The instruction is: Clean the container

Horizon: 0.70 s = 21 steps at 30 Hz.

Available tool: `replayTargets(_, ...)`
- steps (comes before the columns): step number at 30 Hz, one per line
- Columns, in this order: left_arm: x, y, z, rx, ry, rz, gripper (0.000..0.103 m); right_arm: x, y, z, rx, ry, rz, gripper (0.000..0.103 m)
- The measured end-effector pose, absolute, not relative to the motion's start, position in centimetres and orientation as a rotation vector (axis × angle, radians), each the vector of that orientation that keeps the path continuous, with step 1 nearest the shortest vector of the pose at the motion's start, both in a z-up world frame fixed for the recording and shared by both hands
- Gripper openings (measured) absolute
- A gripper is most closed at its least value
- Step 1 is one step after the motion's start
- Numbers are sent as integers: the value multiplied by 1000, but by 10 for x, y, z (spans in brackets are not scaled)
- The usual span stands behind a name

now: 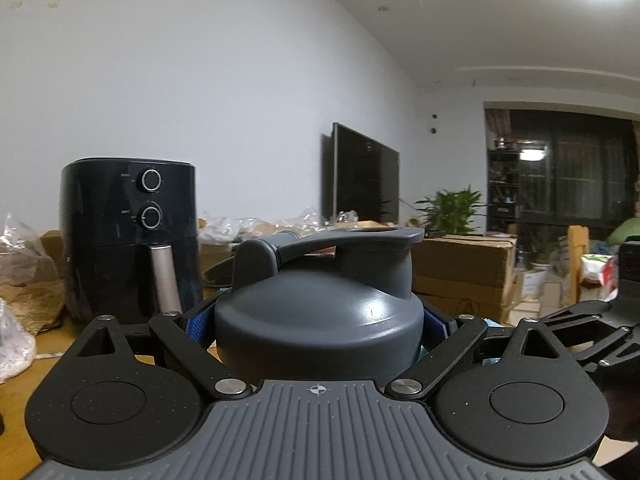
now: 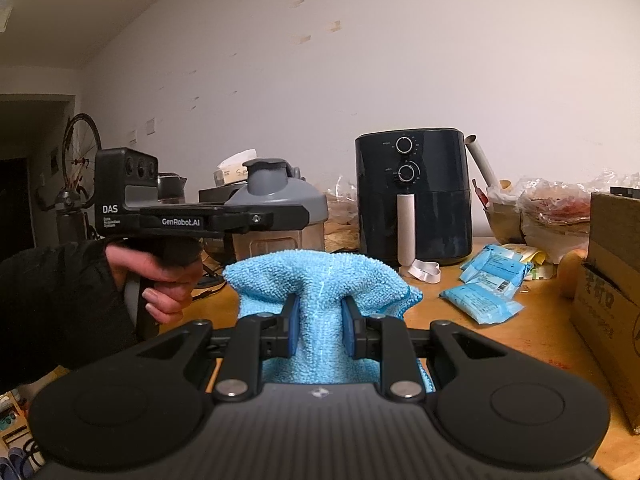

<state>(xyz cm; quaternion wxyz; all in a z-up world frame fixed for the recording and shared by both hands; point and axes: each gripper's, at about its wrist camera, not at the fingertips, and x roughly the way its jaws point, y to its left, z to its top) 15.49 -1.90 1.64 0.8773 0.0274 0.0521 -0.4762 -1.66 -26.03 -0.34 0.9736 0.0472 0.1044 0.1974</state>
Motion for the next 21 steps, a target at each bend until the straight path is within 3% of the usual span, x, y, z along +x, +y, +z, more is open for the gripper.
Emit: replayTargets(21,159,-20,17,54,118,-998,95,13,-230,2,77,195,439,19)
